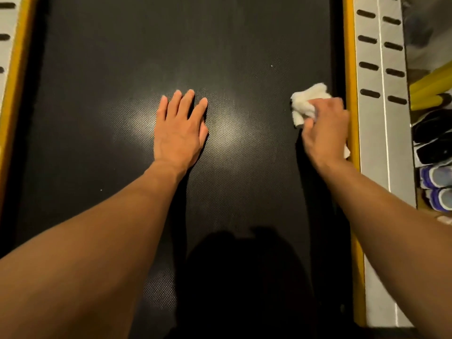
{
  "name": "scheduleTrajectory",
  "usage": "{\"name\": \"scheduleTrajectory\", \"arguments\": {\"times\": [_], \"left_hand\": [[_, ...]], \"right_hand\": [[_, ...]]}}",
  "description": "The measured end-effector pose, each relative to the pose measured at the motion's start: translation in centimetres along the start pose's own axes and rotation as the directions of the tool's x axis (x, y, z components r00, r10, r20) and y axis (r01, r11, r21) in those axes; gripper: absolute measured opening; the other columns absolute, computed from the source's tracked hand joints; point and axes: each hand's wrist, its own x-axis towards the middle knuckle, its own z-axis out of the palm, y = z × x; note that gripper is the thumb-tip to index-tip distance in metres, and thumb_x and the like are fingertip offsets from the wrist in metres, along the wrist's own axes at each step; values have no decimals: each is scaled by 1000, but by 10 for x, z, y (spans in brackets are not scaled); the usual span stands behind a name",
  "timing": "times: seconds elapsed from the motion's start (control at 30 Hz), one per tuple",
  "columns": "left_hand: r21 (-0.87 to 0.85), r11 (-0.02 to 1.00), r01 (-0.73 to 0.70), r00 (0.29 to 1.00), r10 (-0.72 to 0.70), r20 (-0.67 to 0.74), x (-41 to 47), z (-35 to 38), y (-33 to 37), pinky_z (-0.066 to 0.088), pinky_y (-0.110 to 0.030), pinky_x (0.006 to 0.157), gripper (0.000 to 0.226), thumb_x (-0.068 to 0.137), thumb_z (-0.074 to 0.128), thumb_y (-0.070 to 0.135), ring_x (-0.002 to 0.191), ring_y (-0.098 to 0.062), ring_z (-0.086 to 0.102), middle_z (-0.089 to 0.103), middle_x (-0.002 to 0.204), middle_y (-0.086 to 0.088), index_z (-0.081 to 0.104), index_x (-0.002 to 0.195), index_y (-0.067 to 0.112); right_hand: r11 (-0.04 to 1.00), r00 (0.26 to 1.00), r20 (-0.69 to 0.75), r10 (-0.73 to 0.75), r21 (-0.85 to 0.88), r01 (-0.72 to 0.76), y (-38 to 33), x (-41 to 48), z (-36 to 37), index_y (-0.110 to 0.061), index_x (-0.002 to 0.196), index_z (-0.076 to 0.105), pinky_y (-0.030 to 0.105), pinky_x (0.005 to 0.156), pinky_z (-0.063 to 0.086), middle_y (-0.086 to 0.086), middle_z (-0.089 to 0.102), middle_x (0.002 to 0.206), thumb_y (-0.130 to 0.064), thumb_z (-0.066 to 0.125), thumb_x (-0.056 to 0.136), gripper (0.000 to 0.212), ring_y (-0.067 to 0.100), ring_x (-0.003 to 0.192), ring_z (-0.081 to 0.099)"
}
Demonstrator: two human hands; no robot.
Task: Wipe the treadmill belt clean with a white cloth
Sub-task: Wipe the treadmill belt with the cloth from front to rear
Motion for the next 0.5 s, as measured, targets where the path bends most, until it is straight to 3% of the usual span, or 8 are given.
{"name": "scheduleTrajectory", "arguments": {"times": [0.13,0.27,0.3,0.33,0.43,0.5], "left_hand": [[-67,998,0,1000,1,18,-2,-4,-1,19,-48,117,46,98,33,30,140,-33,31,40,148,-13,44,141,17],[-153,986,-61,998,65,20,-21,-9,-10,24,-48,116,45,98,34,26,136,-37,37,43,144,-17,47,138,10],[-162,984,-75,997,79,18,-30,-10,-14,26,-47,115,44,99,36,24,135,-37,38,44,144,-17,48,138,9],[-168,982,-87,996,90,13,-41,-10,-19,29,-47,114,43,99,38,23,135,-36,39,45,143,-17,48,138,8],[-156,981,-114,993,117,14,-72,-12,-35,34,-45,110,42,99,44,20,134,-33,41,46,143,-15,47,138,8],[-160,979,-127,990,134,38,-86,-16,-43,37,-43,109,42,99,44,19,133,-32,42,46,143,-13,47,139,8]], "right_hand": [[898,911,86,-404,226,377,-38,-71,12,-6,102,67,37,83,34,17,62,99,-1,54,77,29,36,89,56],[704,705,214,-676,470,532,-65,-146,1,-7,107,67,32,87,43,9,61,104,-9,50,81,31,28,90,55],[694,703,202,-682,481,535,-67,-145,-2,-7,108,67,32,86,43,9,62,102,-8,51,82,31,27,90,55],[721,751,166,-639,468,511,-67,-136,-4,-7,108,67,30,85,43,9,62,100,-7,51,82,30,27,90,56],[892,950,20,-313,350,286,-66,-89,-10,-9,113,63,26,76,38,13,58,98,-8,51,87,29,30,87,56],[950,992,51,-112,300,92,-68,-62,-7,-15,118,59,21,75,34,9,53,106,-20,52,91,29,24,90,53]]}}
